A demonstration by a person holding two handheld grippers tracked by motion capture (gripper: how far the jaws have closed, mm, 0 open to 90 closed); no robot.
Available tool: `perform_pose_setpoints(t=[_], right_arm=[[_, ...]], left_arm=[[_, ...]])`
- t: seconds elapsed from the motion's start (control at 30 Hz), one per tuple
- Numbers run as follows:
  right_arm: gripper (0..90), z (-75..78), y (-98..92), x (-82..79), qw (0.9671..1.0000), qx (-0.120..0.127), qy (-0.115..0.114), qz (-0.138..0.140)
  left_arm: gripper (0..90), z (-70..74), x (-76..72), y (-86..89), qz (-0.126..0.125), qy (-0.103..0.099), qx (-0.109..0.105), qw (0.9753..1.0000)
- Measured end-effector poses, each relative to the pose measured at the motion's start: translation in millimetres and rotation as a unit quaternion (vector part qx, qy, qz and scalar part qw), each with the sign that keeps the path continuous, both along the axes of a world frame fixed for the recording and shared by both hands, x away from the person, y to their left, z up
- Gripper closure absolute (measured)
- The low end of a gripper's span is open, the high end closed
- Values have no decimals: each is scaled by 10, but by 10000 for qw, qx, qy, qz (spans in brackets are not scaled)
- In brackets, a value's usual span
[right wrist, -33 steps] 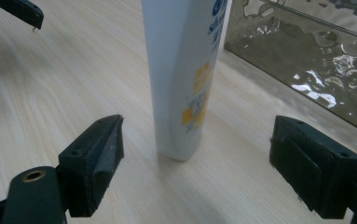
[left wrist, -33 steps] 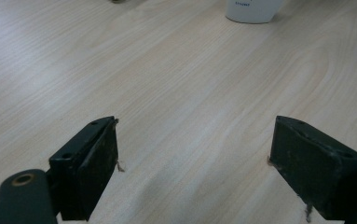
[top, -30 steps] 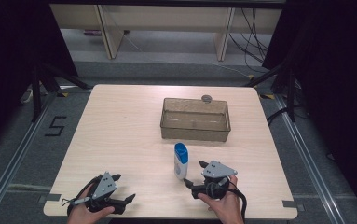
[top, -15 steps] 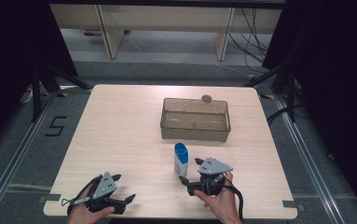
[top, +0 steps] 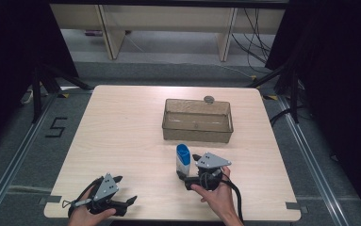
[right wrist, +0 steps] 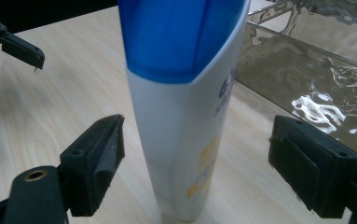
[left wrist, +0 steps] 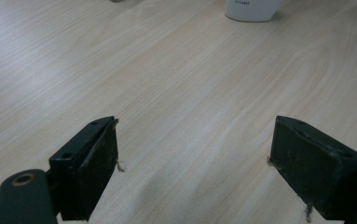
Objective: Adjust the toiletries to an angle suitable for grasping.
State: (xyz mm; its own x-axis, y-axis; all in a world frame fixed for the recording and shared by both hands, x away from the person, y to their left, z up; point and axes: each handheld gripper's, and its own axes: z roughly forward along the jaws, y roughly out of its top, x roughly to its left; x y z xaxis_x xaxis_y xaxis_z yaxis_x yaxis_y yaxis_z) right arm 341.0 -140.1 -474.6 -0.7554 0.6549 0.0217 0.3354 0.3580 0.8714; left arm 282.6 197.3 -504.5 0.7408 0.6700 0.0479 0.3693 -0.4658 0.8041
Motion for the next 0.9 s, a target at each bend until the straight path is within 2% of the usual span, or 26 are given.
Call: perform_pose_setpoints(t=[0.03, 0.07, 0.1, 0.13, 0.17, 0.2, 0.27, 0.33, 0.37, 0.4, 0.5, 0.57, 0.63, 0.73, 0.77, 0.8, 0.83, 0.9], right_arm=[[197, 2, 2, 0, 10000, 9, 24, -61], [199, -1, 5, 16, 10000, -15, -53, -21], [202, 0, 14, 13, 10000, 27, 45, 4], [204, 2, 19, 20, 10000, 13, 22, 23], [208, 6, 29, 9, 10000, 21, 53, -70], [212, 7, 37, 24, 10000, 21, 3, 36], [220, 16, 50, 17, 10000, 18, 43, -28], [225, 16, 56, 26, 10000, -9, -9, 21], [234, 13, 67, 38, 10000, -38, -56, 43], [234, 13, 67, 38, 10000, -38, -56, 43], [258, -2, 95, 56, 9999, -36, -6, 119], [266, -1, 95, 60, 9999, -118, -101, 53], [276, -4, 111, 63, 9999, -106, 6, 116], [291, -9, 120, 66, 9999, -130, 19, 113], [299, -14, 122, 76, 9998, -153, -92, 69], [306, -15, 125, 79, 9998, -144, -30, 100], [310, -17, 128, 81, 9998, -139, 27, 125], [314, -19, 129, 89, 9998, -138, 37, 123]], left_arm=[[148, 10, 0, 12, -2, -27, 116, 9999], [148, 11, 1, 14, 7, -38, 129, 9999], [148, 14, 4, 20, -2, -49, 191, 9998], [148, 14, 4, 20, -10, -47, 190, 9998], [148, 14, 5, 20, -7, -46, 193, 9998], [148, 15, 5, 19, -6, -49, 190, 9998], [148, 9, -4, 4, 24, -38, 64, 10000], [148, 8, -3, 5, 24, -37, 66, 10000], [148, 13, 6, 20, 3, -46, 180, 9998], [148, 13, 6, 20, 3, -46, 180, 9998], [148, 6, 6, 11, -22, -18, 87, 10000], [148, 1, 6, 6, 2, -16, 57, 10000], [148, 3, 9, 12, -3, -22, 100, 9999], [148, 10, 5, 11, -4, -15, 115, 9999], [149, 4, 13, 11, -25, -22, 109, 9999], [148, 5, 17, 16, -28, -15, 146, 9999], [148, -1, 13, 5, -3, 32, 34, 10000], [148, -3, 18, 9, -5, 28, 55, 10000]])
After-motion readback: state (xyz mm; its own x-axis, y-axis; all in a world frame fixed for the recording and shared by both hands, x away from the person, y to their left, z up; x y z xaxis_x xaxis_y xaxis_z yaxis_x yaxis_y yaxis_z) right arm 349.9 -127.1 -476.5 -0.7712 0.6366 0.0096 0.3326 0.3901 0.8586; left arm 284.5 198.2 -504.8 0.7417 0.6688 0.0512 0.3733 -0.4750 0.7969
